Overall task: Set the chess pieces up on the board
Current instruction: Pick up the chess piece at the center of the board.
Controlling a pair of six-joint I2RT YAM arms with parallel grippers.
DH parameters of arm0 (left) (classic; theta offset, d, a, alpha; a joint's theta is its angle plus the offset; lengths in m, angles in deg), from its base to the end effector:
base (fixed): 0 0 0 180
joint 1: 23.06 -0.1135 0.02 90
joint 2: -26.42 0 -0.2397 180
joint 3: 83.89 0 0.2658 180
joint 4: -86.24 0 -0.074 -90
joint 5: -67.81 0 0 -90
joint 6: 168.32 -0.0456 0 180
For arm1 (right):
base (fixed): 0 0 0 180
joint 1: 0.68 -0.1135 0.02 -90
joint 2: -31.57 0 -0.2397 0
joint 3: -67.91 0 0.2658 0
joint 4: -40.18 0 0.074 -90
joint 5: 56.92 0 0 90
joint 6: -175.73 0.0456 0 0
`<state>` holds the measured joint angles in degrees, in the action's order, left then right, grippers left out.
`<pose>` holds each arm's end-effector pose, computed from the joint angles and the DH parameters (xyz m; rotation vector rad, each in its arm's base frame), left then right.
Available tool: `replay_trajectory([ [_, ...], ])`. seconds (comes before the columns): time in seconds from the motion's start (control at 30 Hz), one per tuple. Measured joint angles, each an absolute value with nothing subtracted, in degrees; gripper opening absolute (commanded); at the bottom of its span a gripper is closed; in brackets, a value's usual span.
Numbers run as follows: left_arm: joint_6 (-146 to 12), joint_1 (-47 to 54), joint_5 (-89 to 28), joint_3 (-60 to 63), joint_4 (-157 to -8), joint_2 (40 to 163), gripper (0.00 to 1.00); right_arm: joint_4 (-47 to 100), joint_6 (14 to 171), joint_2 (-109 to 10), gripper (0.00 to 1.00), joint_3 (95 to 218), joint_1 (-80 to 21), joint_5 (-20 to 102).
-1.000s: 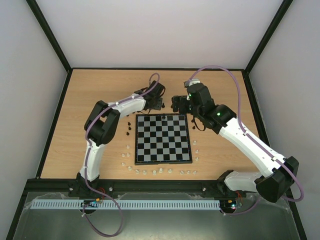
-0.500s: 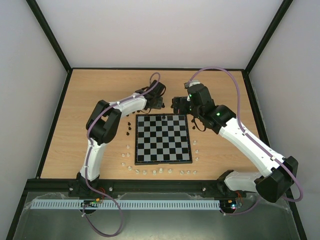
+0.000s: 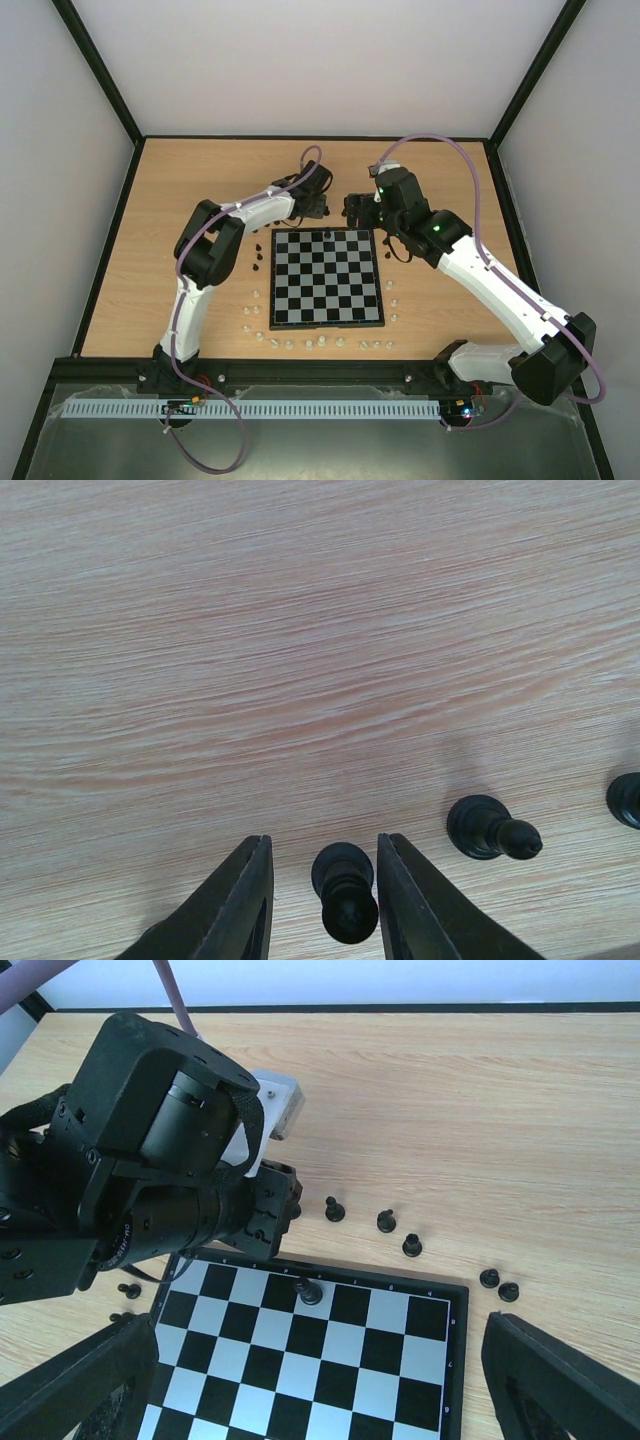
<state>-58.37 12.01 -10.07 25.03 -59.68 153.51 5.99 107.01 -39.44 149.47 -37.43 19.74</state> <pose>0.4063 -0.2735 0.1281 0.2351 2.4496 -0.1568 0.2561 0.1781 0.3414 -0.1171 1.9933 0.4278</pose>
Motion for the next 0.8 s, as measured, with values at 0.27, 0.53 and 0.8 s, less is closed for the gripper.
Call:
replay_trajectory([
  [0.27,-58.4,12.0,-10.0,25.9,-59.3,154.2,0.22,6.0,107.0,-39.4,0.89,149.4,-37.4,19.9],
  [0.53,-58.7,12.0,-9.9,25.9,-59.3,154.7,0.06,6.0,107.0,-39.4,0.89,149.2,-37.2,20.2],
  [0.8,-58.5,12.2,-9.3,25.9,-59.2,154.6,0.02,6.0,107.0,-39.4,0.88,148.9,-37.0,20.4],
])
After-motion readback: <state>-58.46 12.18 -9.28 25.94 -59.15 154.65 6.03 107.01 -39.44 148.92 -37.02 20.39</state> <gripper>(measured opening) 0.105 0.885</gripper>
